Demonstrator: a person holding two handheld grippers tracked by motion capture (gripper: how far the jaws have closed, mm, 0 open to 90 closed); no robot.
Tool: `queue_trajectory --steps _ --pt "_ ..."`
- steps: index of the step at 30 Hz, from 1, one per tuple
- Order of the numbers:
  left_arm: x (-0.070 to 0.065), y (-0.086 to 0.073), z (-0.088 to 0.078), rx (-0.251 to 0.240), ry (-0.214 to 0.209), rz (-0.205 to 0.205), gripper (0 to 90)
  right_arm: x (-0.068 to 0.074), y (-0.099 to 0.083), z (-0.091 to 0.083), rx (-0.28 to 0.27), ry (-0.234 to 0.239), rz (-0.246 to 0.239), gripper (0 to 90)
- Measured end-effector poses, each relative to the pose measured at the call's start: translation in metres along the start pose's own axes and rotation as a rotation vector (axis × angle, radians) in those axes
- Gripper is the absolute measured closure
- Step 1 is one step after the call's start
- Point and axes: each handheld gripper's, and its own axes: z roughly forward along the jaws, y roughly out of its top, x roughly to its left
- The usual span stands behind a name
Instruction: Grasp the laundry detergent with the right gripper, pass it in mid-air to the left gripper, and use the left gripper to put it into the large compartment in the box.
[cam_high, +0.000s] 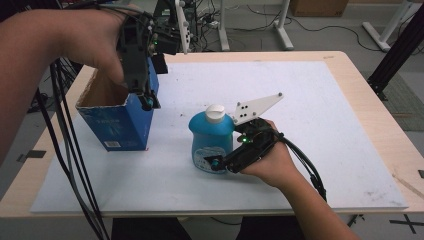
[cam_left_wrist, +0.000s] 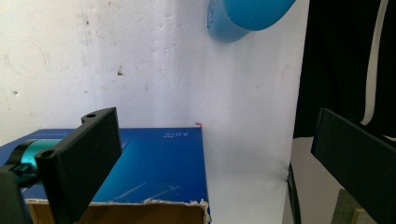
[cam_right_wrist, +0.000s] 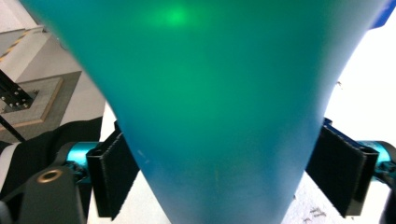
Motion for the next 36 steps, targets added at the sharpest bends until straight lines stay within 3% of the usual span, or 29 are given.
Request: queue_trajectory --steps 19,36 --pt "0.0002 0.0014 0.0009 0.002 -0.003 -0.003 1.7 0.0012 -0.0029 0.0007 -0.03 -0.002 -0.018 32.8" --pt "0.0001 0.0016 0.002 0.004 -0.004 -0.009 1.7 0.0016 -0.0048 0.0029 -0.041 -0.02 -0.037 38.4"
